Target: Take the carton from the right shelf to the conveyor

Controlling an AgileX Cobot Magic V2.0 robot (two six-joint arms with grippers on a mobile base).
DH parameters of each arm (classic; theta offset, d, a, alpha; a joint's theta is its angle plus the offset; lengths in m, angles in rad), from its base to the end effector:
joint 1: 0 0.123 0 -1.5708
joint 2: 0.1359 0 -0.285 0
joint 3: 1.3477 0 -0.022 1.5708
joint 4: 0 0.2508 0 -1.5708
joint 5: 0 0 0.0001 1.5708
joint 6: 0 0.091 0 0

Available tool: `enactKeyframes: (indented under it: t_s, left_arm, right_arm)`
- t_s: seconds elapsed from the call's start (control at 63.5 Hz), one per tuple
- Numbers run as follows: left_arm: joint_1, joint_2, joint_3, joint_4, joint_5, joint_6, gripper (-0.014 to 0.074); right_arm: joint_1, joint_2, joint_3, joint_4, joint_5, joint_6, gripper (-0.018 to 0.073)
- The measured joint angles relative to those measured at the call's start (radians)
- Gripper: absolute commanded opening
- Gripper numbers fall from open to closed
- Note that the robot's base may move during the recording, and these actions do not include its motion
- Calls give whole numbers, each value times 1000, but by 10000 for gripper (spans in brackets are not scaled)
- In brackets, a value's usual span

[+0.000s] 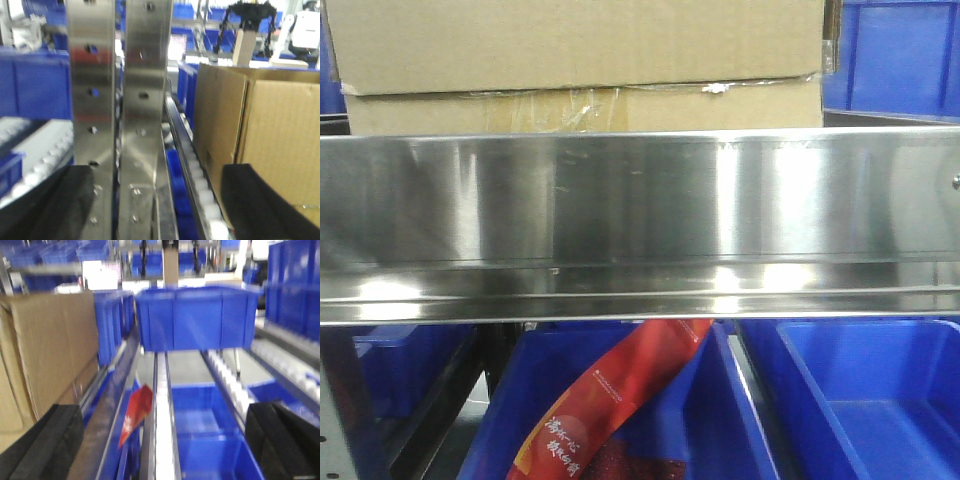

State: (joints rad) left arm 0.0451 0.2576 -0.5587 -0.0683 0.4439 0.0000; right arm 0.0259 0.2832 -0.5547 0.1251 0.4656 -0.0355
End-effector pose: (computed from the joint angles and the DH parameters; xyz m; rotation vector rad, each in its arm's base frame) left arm 0.0515 -0.0004 0.3425 -0.0642 1.6243 -0.0366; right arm 0.0570 0.0066 0.3381 0.0000 1.6759 0.1241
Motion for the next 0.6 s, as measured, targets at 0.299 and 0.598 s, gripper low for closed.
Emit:
enactKeyframes:
  t_s: [0.299, 0.598]
  left_arm:
    - [-222, 141, -189, -45, 134, 234, 463]
    - [-375, 546, -501, -159, 237, 246, 463]
  right_arm:
    - [65, 135, -192, 41, 56, -22, 559]
    - [263, 492, -493, 45, 156, -33, 559]
